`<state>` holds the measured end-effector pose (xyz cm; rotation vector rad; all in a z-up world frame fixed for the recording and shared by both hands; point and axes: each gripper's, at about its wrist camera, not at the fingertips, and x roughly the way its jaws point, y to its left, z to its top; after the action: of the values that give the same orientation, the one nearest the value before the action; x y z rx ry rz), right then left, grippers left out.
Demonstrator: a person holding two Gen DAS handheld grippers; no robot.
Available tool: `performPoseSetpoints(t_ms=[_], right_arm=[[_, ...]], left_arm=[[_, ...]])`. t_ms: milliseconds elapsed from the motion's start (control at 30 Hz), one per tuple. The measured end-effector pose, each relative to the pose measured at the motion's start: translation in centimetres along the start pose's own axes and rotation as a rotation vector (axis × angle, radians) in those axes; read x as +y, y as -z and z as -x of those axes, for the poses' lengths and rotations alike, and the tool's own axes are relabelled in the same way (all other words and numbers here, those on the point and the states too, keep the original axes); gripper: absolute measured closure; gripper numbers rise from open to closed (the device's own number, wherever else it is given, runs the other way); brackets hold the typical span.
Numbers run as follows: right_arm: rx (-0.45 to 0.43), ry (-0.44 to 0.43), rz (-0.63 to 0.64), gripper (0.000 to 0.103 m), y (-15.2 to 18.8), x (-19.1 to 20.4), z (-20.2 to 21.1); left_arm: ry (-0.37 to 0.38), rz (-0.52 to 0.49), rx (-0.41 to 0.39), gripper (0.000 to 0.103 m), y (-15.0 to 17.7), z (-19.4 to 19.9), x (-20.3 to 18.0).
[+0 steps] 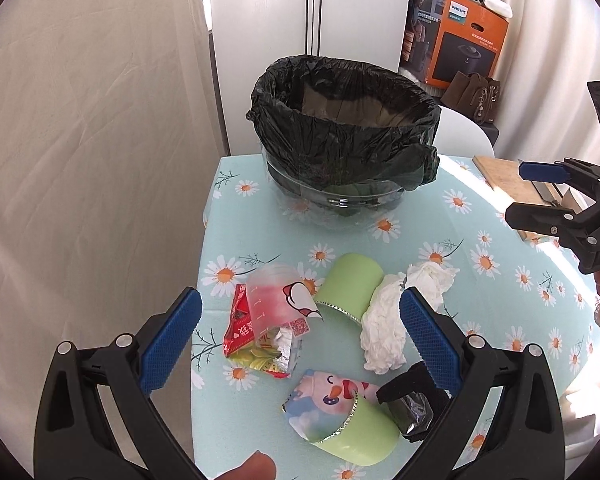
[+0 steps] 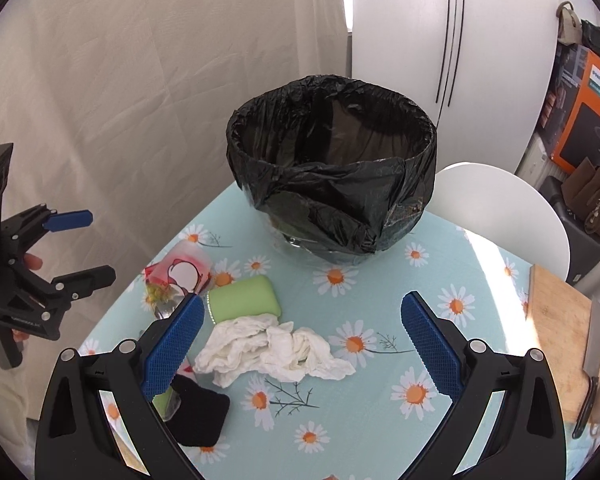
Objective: Collect trash
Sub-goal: 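Grasp the black cloth with the right tool while the left tool grasps the green cup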
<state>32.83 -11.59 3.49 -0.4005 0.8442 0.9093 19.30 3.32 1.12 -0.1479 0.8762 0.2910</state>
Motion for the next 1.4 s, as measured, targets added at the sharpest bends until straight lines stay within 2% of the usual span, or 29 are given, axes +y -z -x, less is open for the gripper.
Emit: performPoseSetpoints(t_ms=[300,500,667,933,1067,1167,1300,1333,1400], right_arm=[[0.073,-0.044,0.003,0.008,3.9,1.7,-1.4],[0.094,-0.059,0.005,0.008,6.6,3.0,-2.7],[0.140,-0.093,0.000,0.008,8.4,3.7,-4.4],[0.232,-0.199,-0.017,0.008,9.8,5.0,-7.7],[0.282,-0.250,-0.035,0.008,10.3,5.8,-9.4],[0.316,-0.315,-0.068,0.008,10.5,6.1,-10.8],[0.361,-0.359,-0.078,0.009,10.6,6.8,-12.5],[0.372,-0.371,-0.077,0.010,10.6,7.0,-12.9],[0.408,-0.411,-0.066,0.045,10.8,7.6,-13.5]], left_arm=[[-0.052,0.078,0.038,0.006,4.7,0.3,-0.9],[0.001,0.133,0.092,0.006,8.1,-0.5,-1.3],[0.004,0.199,0.132,0.006,10.3,-1.7,-0.6],[0.043,0.317,0.156,0.006,12.5,-3.7,0.5],[0.037,0.328,0.203,0.006,13.4,-5.0,0.2],[0.035,0.342,0.224,0.006,14.1,-5.5,0.0],[0.049,0.353,0.235,0.006,14.5,-5.7,-0.1],[0.054,0.354,0.239,0.006,14.6,-5.8,-0.2],[0.059,0.351,0.245,0.006,14.7,-6.0,-0.3]])
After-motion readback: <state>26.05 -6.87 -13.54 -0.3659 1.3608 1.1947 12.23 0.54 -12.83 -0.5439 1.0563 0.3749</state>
